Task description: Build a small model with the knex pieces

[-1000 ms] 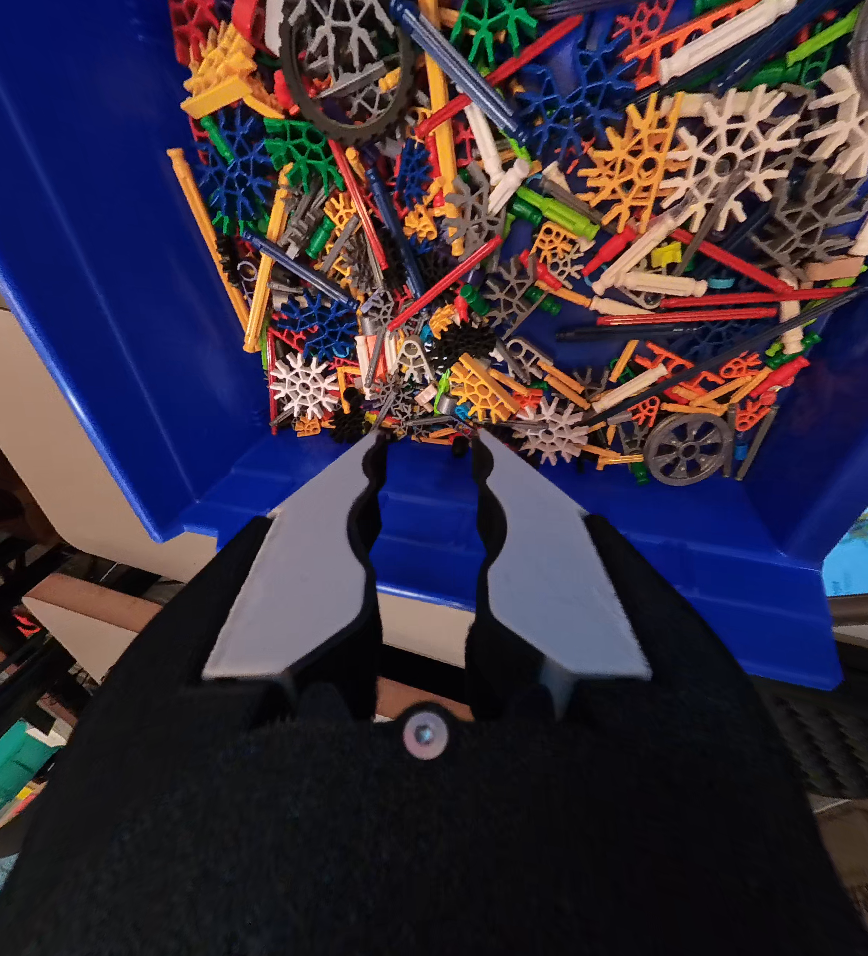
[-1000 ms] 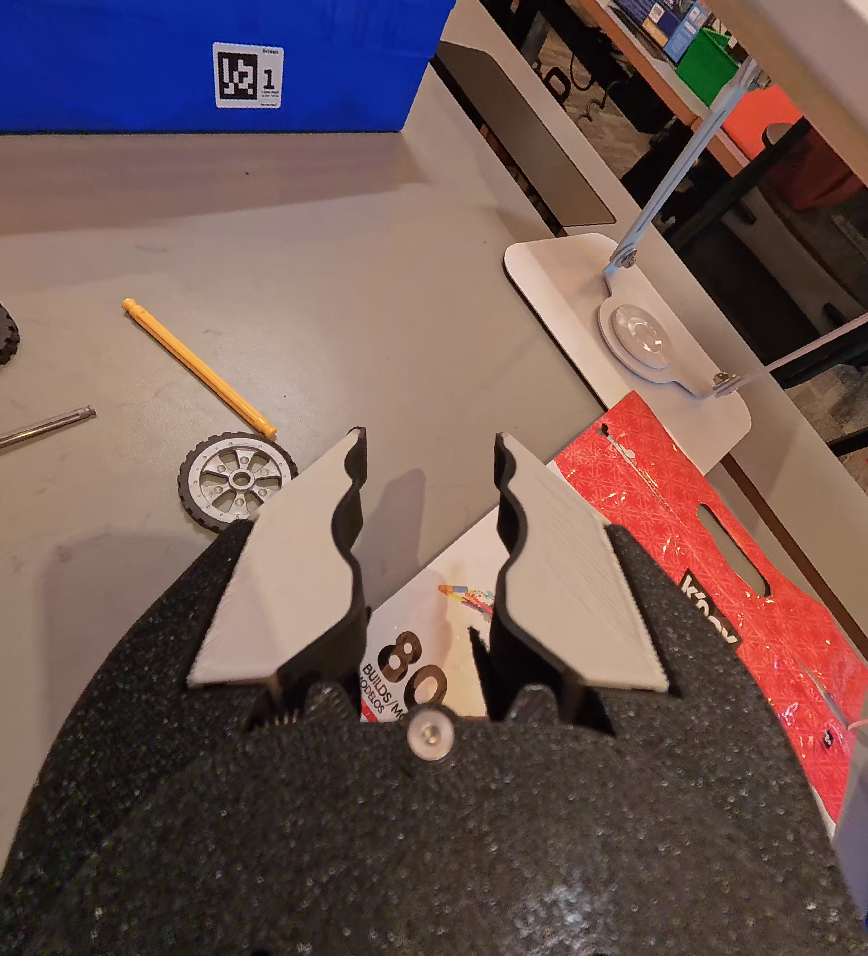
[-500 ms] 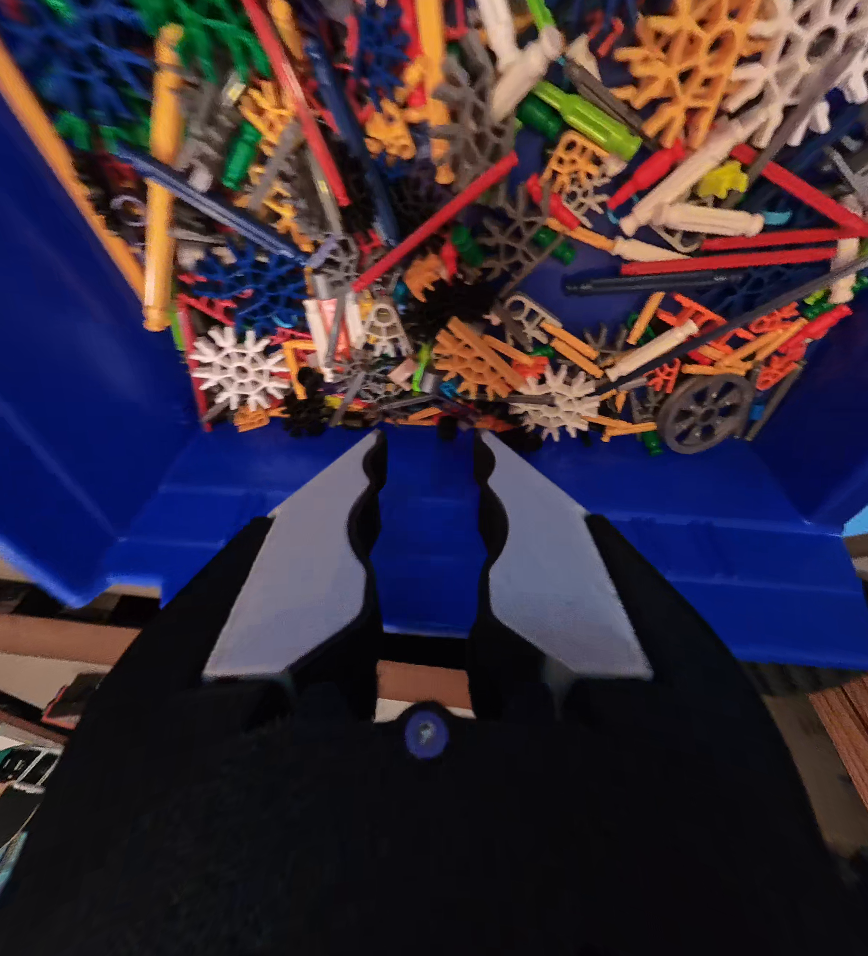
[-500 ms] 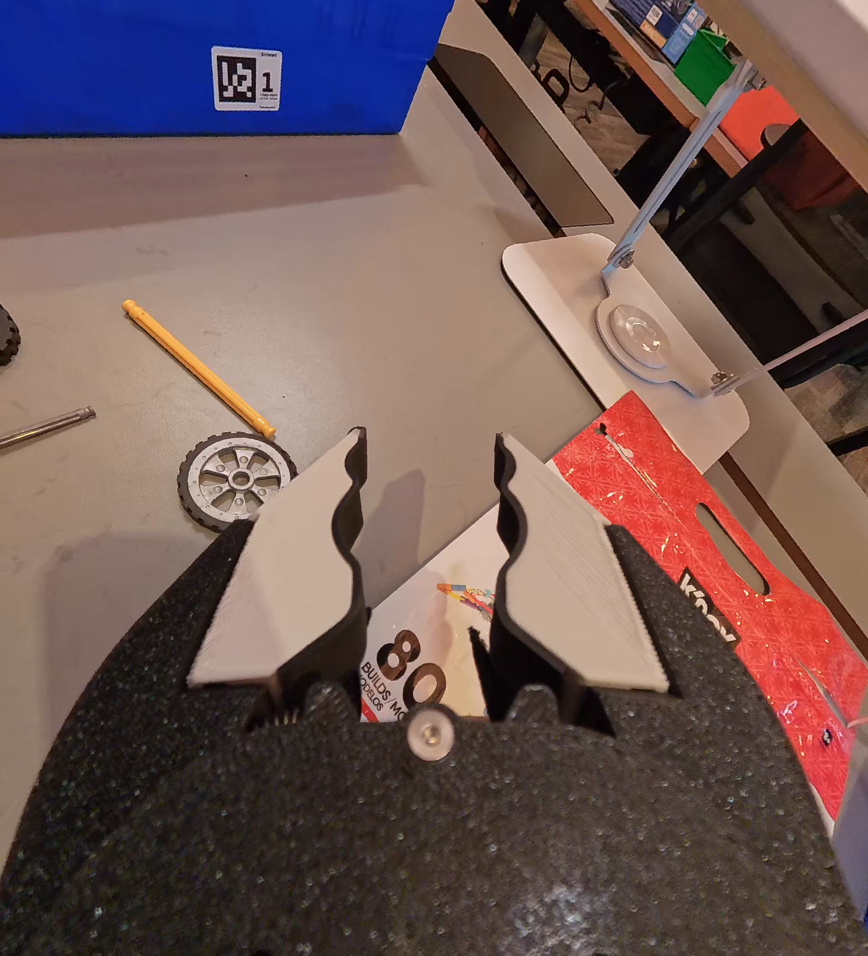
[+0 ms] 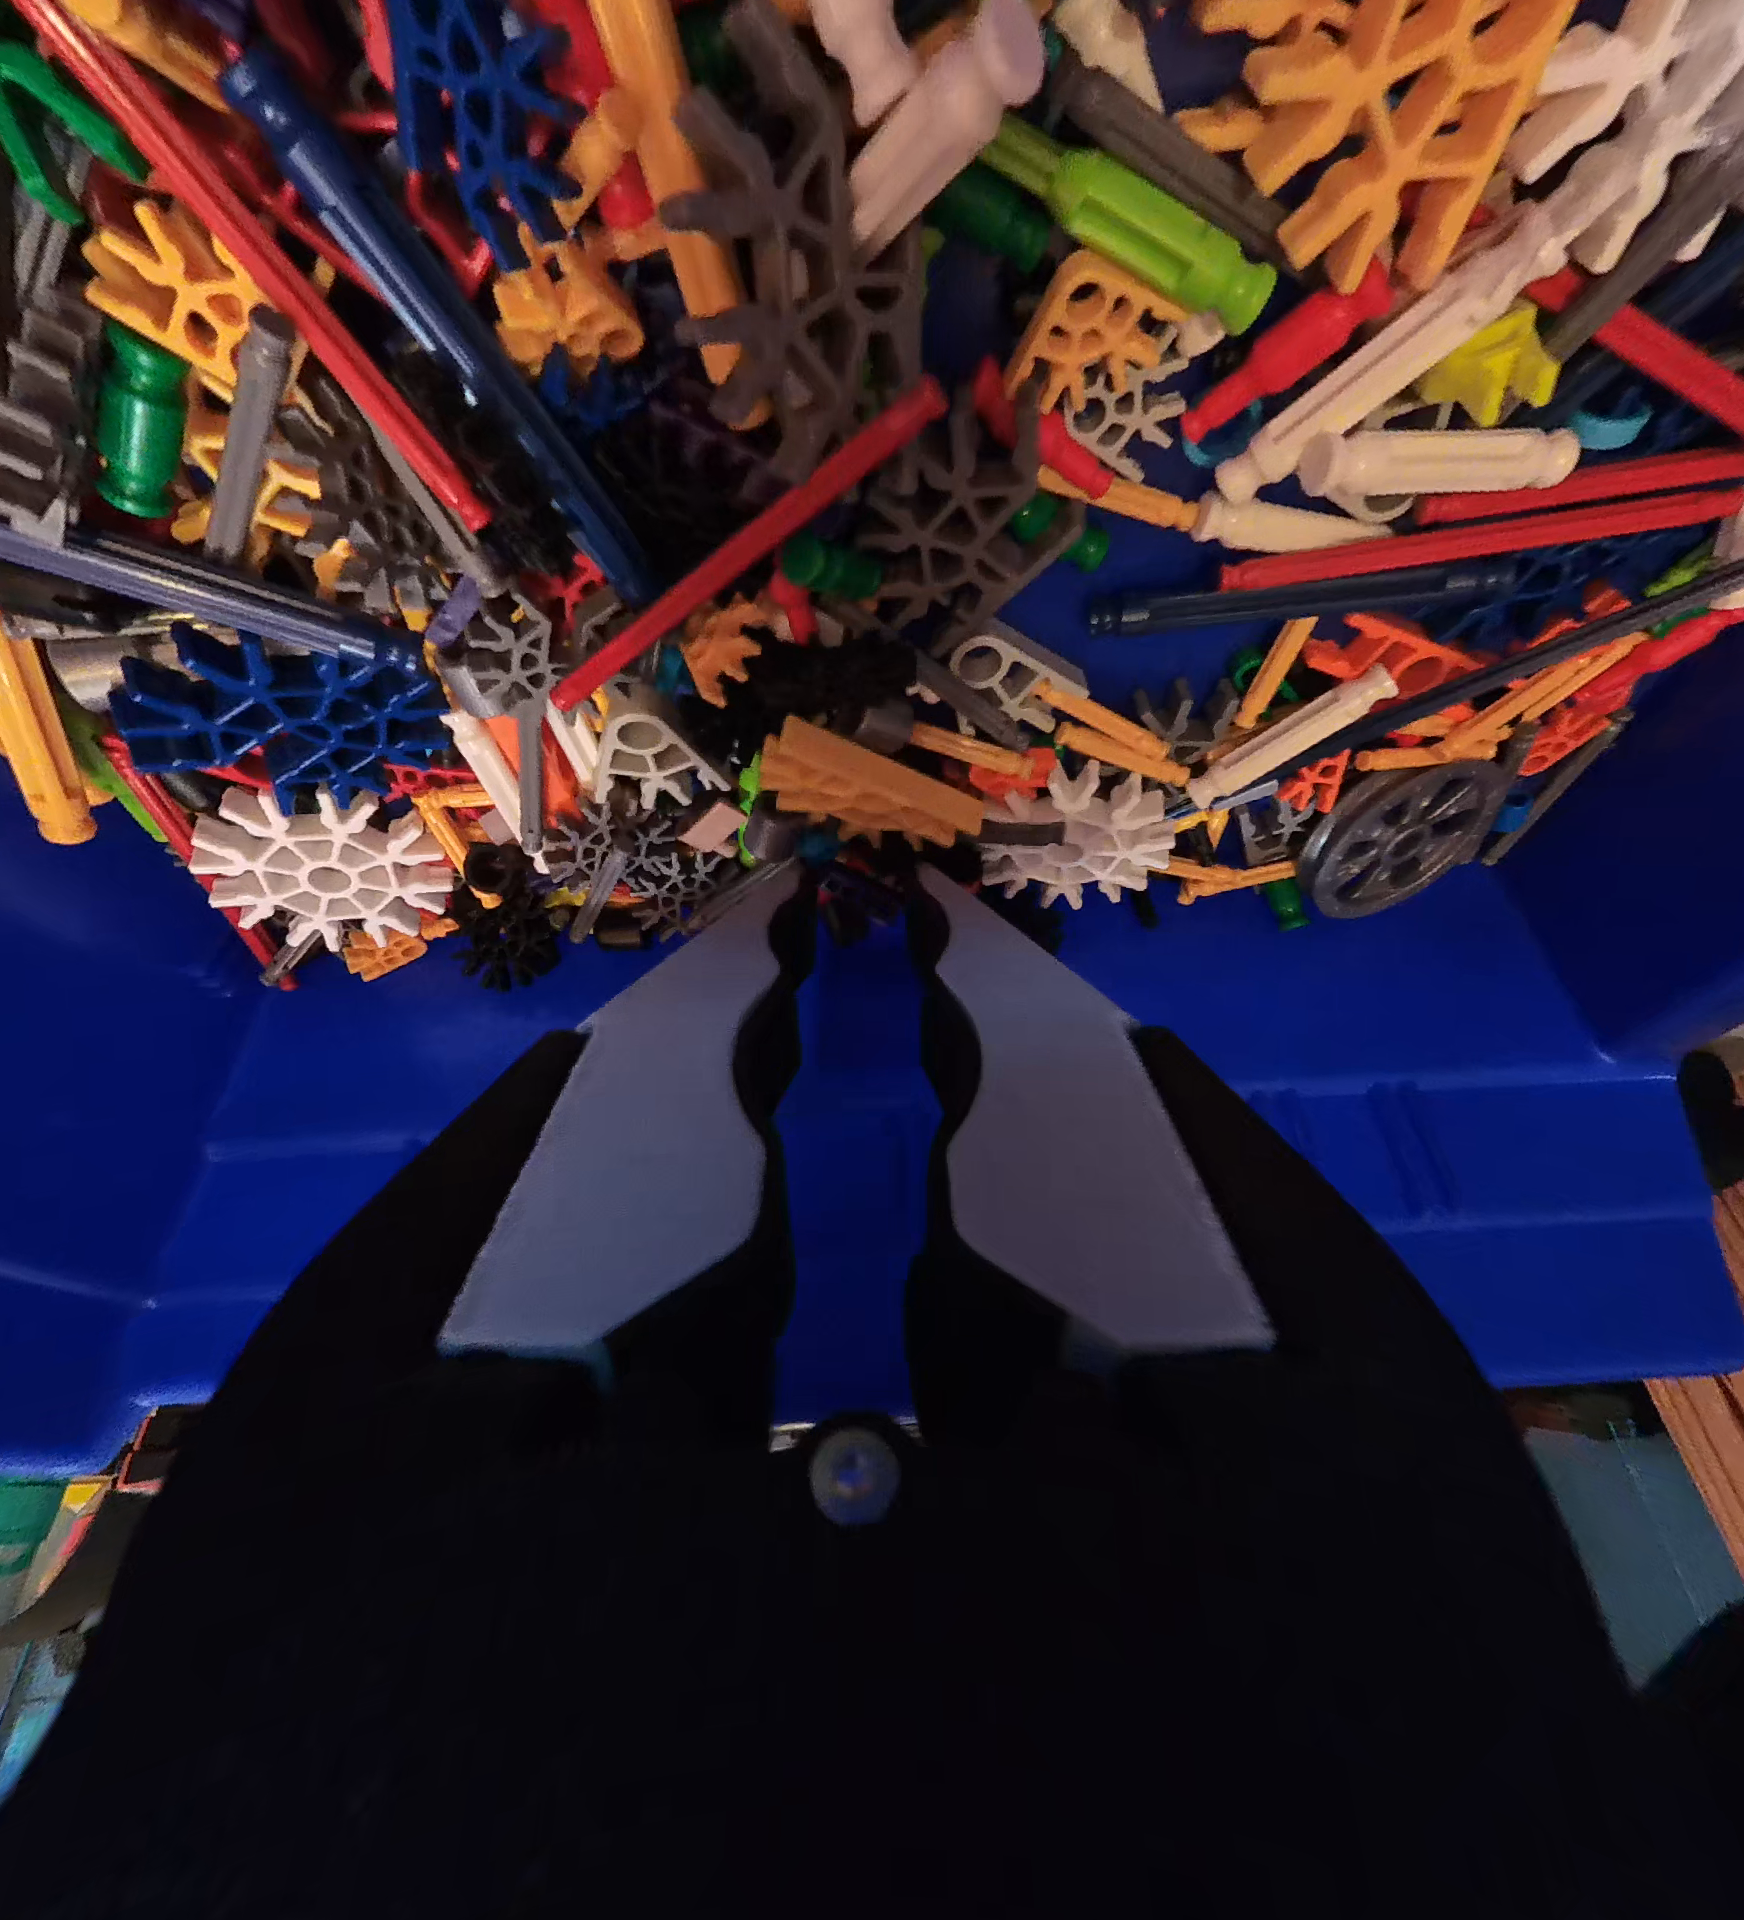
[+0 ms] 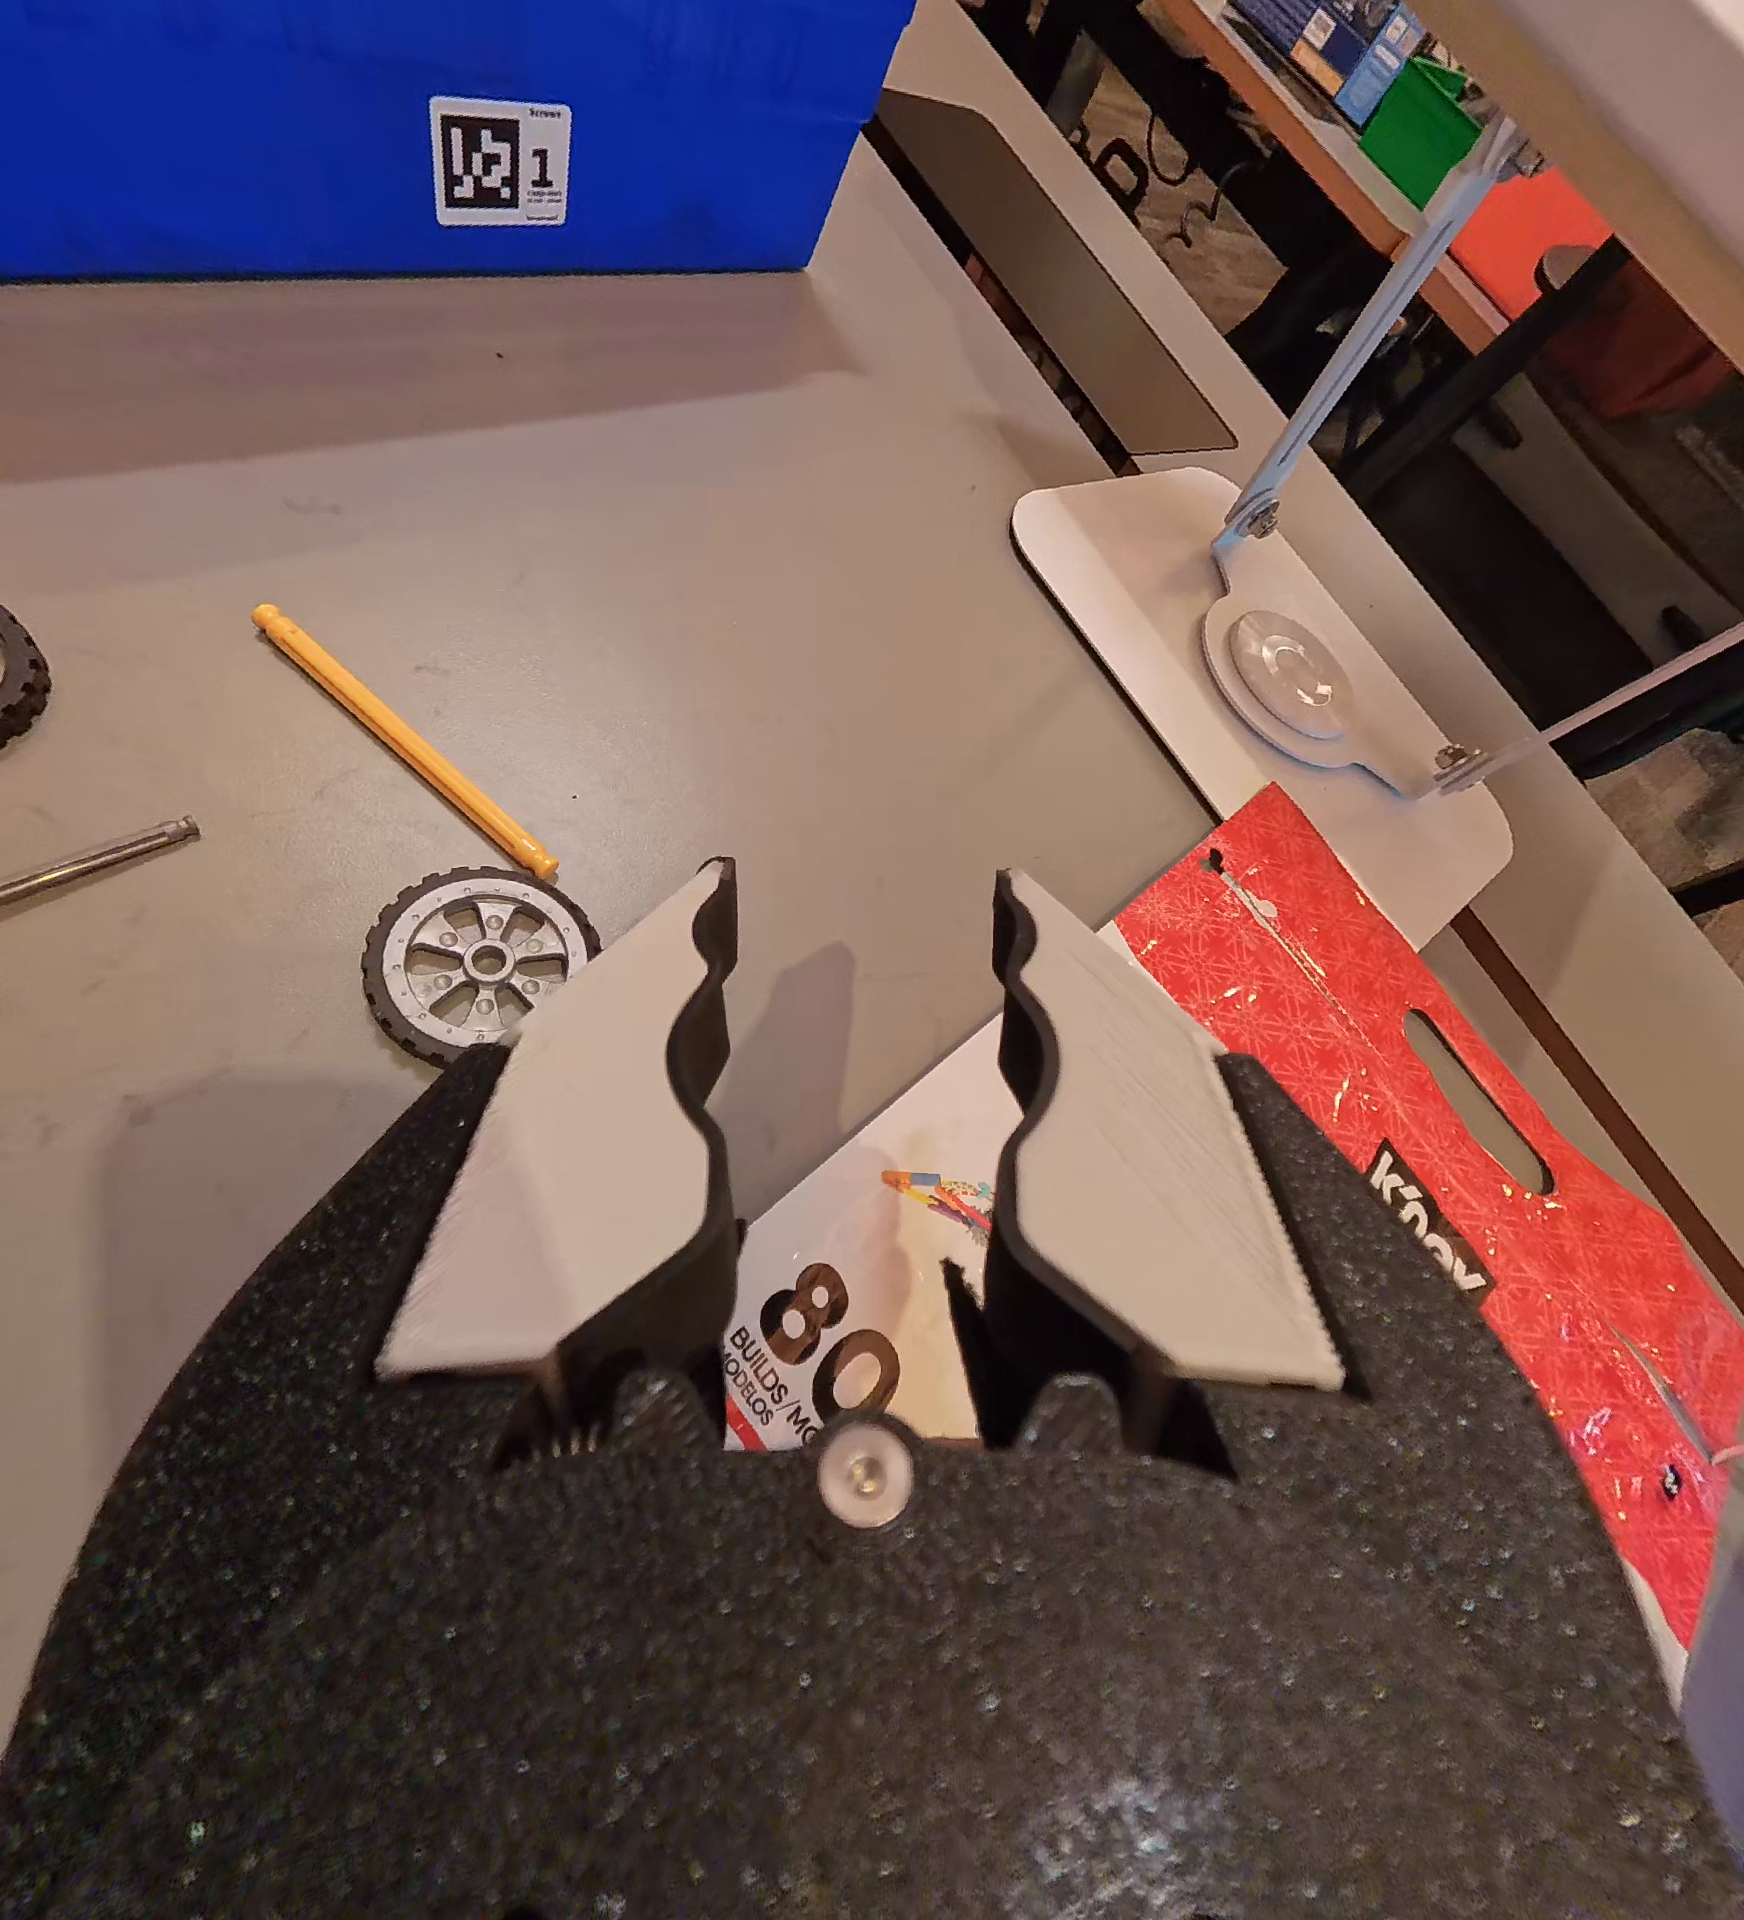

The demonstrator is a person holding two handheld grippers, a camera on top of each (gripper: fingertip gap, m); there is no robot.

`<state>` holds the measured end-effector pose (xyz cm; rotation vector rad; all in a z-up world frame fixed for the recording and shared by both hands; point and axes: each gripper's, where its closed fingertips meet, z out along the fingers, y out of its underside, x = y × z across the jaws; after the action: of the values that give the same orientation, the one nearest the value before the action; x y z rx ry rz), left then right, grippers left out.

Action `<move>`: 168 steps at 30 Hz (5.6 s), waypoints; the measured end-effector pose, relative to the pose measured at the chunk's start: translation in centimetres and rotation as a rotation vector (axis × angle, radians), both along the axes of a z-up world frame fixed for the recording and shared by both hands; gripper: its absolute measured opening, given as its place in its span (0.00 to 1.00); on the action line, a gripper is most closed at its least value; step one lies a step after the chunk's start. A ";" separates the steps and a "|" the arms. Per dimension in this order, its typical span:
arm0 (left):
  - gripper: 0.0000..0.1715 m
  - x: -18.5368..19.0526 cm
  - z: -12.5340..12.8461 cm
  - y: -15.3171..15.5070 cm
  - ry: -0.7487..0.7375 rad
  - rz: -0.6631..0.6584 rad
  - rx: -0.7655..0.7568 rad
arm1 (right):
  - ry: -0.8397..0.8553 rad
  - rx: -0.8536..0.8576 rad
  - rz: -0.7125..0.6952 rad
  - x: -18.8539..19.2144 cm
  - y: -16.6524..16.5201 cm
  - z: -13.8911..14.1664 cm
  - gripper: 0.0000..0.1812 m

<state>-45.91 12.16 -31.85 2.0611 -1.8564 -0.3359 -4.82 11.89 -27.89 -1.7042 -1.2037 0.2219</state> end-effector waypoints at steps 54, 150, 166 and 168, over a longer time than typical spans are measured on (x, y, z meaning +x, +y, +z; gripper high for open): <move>0.14 0.2 0.8 0.6 -0.124 -0.022 0.061 | -0.014 -0.030 0.003 -0.2 0.1 -1.2 0.27; 0.24 8.6 5.1 7.1 -0.545 0.161 0.424 | 0.028 0.010 0.037 -0.9 -0.8 0.9 0.27; 0.04 5.5 0.0 4.1 -0.310 0.178 0.107 | 0.018 -0.022 0.028 -0.6 -0.5 -0.1 0.27; 0.04 4.6 0.3 2.9 -0.271 0.188 0.067 | 0.016 -0.021 0.028 -0.6 -0.5 -0.1 0.27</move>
<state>-41.28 15.10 -31.53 2.4065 -1.7962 -0.0735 -5.38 11.36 -27.96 -1.7012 -1.2177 0.2660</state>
